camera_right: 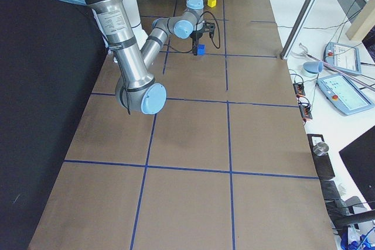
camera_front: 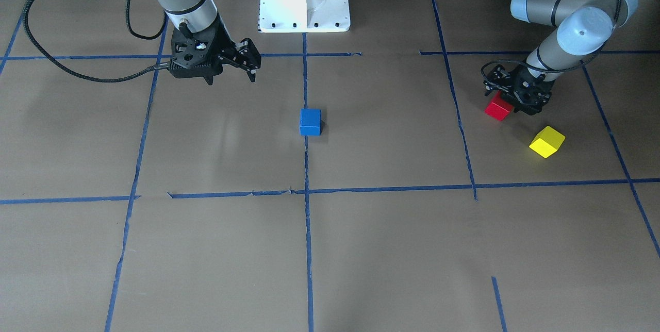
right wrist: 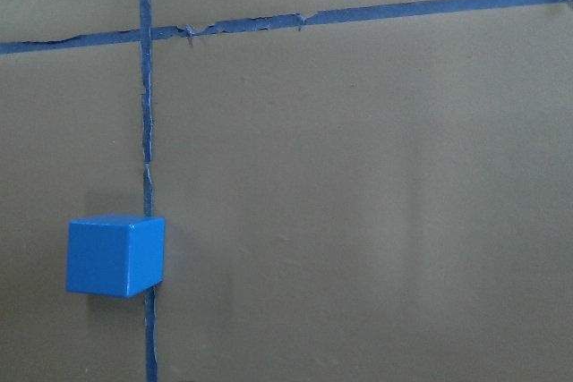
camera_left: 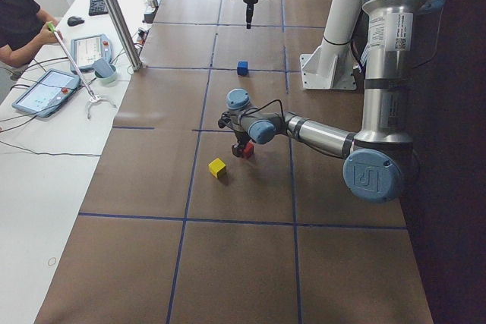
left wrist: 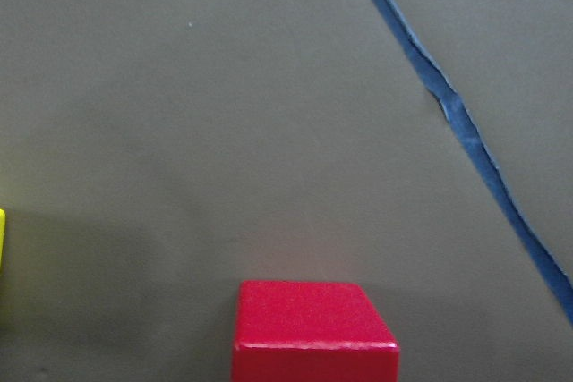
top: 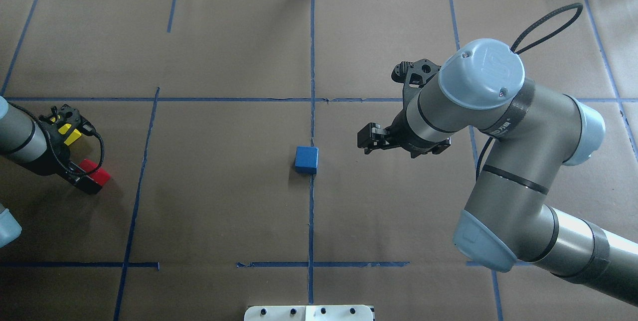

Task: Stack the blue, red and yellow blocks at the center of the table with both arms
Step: 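Release the blue cube and raise the right gripper while left grasps red cube, then carry the red cube with the left gripper over the blue cube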

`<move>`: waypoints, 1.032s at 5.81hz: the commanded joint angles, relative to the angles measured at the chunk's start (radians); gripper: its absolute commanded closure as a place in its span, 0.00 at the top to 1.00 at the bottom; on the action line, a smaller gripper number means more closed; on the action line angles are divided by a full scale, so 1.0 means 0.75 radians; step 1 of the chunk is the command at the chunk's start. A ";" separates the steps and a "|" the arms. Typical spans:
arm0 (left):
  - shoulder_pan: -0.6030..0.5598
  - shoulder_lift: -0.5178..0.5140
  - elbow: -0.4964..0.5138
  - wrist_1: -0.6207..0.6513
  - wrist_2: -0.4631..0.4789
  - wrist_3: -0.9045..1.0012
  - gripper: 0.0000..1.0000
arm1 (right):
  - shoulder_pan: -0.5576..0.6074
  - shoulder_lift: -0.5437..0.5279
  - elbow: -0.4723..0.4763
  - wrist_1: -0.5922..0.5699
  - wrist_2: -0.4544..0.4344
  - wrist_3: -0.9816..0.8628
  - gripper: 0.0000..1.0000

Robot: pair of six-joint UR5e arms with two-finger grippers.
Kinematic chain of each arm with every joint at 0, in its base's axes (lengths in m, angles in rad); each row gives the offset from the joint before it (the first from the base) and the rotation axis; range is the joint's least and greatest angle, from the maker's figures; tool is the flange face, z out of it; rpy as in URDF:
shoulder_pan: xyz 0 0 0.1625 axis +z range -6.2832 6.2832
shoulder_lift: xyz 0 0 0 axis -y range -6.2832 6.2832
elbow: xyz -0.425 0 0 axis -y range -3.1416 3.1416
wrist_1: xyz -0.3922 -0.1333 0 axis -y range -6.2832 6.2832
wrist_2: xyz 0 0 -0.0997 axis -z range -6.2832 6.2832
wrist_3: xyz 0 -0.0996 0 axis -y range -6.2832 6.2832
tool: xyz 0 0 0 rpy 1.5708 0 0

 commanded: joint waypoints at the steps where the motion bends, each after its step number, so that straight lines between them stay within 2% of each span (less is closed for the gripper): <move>1: 0.004 -0.003 -0.021 -0.006 -0.003 -0.016 0.01 | -0.002 0.002 0.002 0.000 -0.006 0.000 1.00; 2: 0.002 -0.049 -0.113 0.002 -0.003 -0.152 0.00 | 0.027 -0.004 0.014 0.000 0.008 0.000 1.00; 3: 0.008 -0.220 -0.158 0.012 0.001 -0.477 0.00 | 0.071 -0.087 0.063 -0.002 0.013 -0.032 1.00; 4: 0.077 -0.408 -0.159 0.077 0.003 -0.725 0.00 | 0.173 -0.193 0.124 -0.006 0.071 -0.247 1.00; 5: 0.158 -0.582 -0.154 0.296 0.009 -0.847 0.00 | 0.292 -0.265 0.125 0.002 0.200 -0.359 1.00; 6: 0.216 -0.776 -0.140 0.519 0.173 -0.875 0.00 | 0.339 -0.313 0.125 0.004 0.225 -0.459 1.00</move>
